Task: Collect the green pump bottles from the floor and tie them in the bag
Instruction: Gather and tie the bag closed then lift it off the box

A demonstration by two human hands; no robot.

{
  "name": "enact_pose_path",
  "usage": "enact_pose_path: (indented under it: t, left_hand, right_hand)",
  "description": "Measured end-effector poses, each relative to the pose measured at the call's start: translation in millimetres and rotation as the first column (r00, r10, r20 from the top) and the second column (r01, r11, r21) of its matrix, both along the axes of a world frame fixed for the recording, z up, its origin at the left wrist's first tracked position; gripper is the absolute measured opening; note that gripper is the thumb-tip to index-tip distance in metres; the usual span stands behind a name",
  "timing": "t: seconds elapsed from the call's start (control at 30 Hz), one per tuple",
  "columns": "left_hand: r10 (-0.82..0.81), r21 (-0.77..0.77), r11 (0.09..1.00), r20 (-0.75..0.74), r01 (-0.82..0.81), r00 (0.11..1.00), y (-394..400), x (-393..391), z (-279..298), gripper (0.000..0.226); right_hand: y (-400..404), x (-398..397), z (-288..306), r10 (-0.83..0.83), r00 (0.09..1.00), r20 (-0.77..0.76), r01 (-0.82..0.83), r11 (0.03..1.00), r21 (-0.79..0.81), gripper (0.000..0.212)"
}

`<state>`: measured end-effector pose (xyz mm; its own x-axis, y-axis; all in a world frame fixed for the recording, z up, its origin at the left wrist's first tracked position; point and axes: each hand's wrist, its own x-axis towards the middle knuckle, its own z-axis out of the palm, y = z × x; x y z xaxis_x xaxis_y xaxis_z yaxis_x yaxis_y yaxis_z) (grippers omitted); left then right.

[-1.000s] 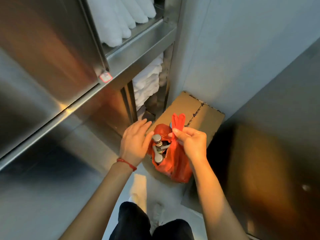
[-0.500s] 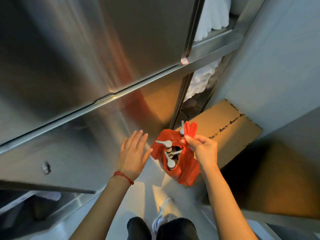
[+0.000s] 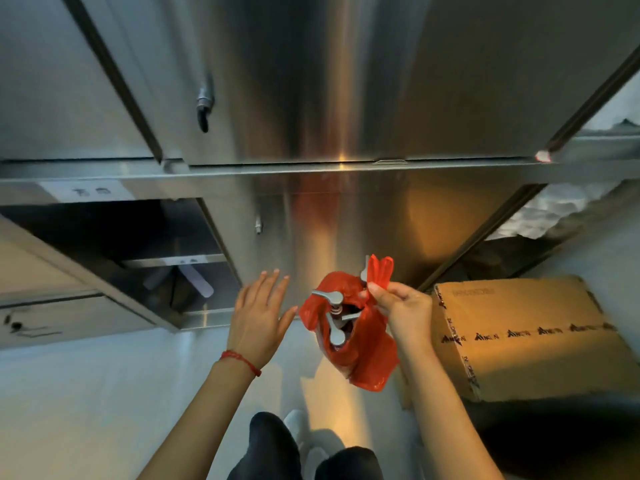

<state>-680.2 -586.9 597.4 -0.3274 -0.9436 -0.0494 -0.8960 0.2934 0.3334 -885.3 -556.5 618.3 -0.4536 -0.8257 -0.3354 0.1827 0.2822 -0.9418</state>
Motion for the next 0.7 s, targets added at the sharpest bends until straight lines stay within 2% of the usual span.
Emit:
enact_pose_path:
  t: [0.13,0.33,0.47,0.7]
  left_hand:
    - [0.207,0.006,0.978,0.035,-0.207,0.978,37,41,-8,0.098]
    - [0.454,0.030,0.890,0.043,-0.455,0.890,95,112,-4,0.088]
    - [0.542,0.045,0.838,0.063,-0.544,0.838,122,158,-5,0.082]
    - [0.710,0.041,0.702,0.030,-0.711,0.703,164,271,-12,0.091]
  right_hand:
    - [0,43,1,0.177,0.984,-0.009,-0.177,0.984,-0.035,0.022]
    - [1,122,-1,0.406,0.913,-0.025,-0.407,0.911,-0.058,0.028]
    - [7,174,-6,0.517,0.855,-0.043,-0.518,0.855,-0.015,0.022]
    - [21,302,-6,0.696,0.712,-0.092,-0.696,0.717,0.042,0.014]
